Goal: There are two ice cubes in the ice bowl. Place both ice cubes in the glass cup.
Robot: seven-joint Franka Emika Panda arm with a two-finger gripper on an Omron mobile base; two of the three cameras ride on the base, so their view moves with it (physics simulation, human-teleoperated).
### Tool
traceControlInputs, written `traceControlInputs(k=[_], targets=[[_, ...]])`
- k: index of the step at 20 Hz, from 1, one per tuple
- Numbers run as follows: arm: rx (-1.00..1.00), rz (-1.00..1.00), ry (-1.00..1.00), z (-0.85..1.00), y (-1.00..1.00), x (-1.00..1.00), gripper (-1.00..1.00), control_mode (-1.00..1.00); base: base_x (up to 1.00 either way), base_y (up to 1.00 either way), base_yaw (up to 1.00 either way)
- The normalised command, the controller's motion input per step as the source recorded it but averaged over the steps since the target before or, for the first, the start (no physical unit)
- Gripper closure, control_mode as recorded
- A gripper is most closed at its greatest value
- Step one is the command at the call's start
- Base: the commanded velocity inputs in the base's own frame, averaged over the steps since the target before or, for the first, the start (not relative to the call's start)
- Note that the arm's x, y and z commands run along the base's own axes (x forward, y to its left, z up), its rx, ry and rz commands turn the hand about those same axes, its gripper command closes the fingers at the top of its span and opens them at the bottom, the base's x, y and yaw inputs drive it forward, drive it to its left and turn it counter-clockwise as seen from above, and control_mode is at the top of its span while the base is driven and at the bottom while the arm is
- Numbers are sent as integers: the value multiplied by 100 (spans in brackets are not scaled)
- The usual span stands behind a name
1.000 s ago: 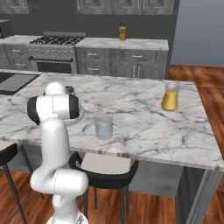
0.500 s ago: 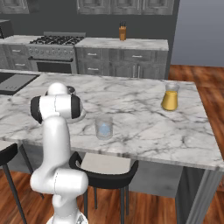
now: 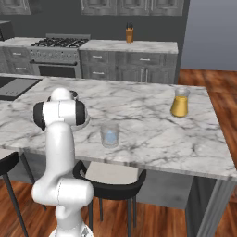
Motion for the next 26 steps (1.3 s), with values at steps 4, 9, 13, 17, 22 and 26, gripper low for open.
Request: traceControlInputs(k=[4,9,13,17,22,26], targets=[[-4,3,0,-42,8,-1,-100,-100,0,0,0],[-4,3,4,-61,0,-14,-100,-100,0,0,0],[0,1,3,-36,0,-47,-100,-100,0,0,0],[0,0,-3,0,0,-30,-100,-100,0,0,0],[0,0,0,-4,0,5,-100,-100,0,0,0],[-1,0,0,-52,0,-8,-100,-100,0,0,0]])
